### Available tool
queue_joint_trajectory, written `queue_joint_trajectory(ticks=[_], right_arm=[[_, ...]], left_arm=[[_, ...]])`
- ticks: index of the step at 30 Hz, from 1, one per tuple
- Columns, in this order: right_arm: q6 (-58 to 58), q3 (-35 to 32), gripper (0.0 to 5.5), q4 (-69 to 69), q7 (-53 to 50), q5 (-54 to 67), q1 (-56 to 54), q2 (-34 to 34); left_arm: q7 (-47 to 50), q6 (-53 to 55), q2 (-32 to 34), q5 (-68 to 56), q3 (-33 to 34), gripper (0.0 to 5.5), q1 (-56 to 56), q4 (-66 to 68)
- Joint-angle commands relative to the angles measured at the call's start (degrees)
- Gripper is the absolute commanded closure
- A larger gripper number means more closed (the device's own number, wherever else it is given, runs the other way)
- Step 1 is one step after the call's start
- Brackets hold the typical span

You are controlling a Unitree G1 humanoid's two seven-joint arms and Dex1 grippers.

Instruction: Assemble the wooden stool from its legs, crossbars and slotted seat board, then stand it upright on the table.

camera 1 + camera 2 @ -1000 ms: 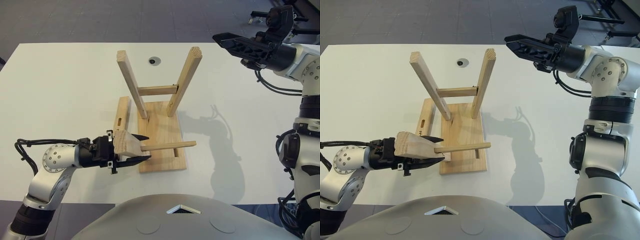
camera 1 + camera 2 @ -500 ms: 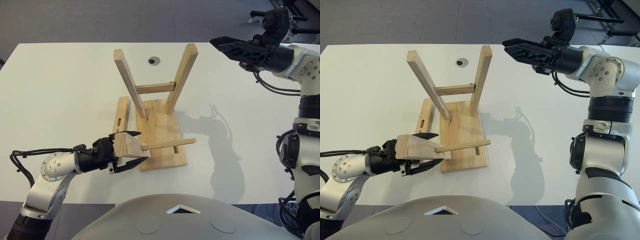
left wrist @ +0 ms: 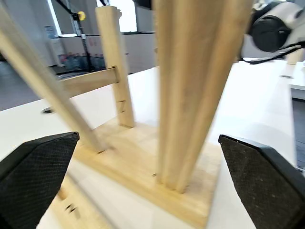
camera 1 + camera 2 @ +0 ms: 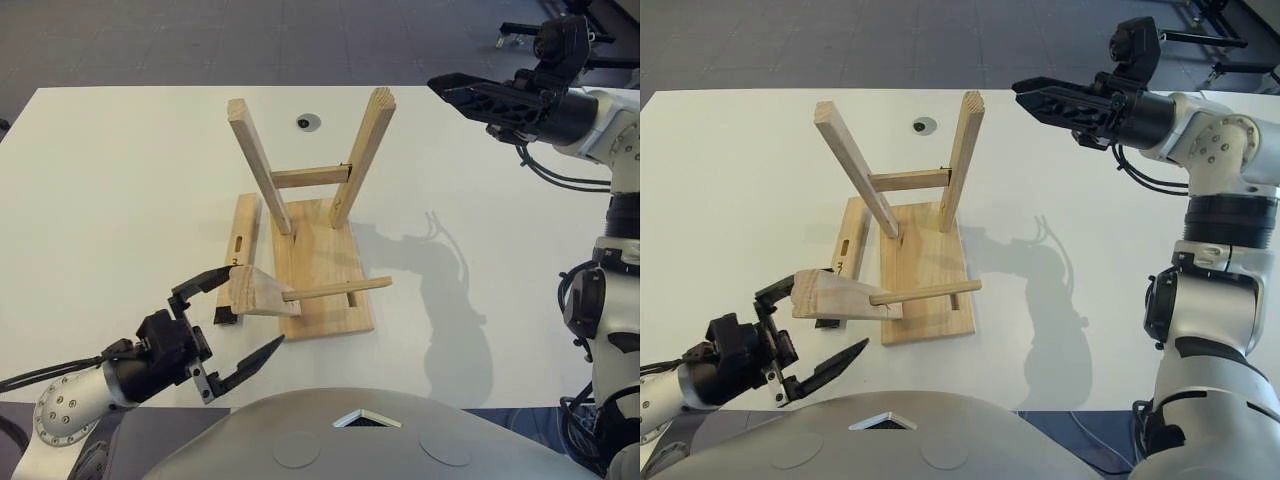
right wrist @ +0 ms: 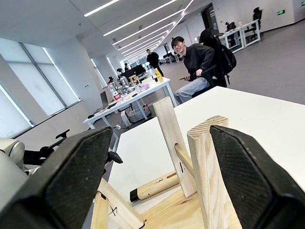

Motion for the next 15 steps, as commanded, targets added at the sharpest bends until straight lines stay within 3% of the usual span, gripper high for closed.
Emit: queue_joint_trajectory(ticks=[1,7,15], right_arm=[[-2.50,-5.72,1.75,-5.97,-5.93,3.29,4.88,3.84],[-4.49,-10.03,1.75,-14.80,-13.11,6.98,13.72,8.97],[-4.72,-11.01,1.75,-26.09,-20.72,12.19,26.24,13.61]], left_arm=[[9.36,3.71,-3.44,5.10,2.13,0.12,-7.83,10.44],[22.40,15.97,-7.09,9.78,0.22,0.12,-22.98,16.69],[31.10,36.44,-8.69,8.38,0.25,0.12,-26.86,7.23]])
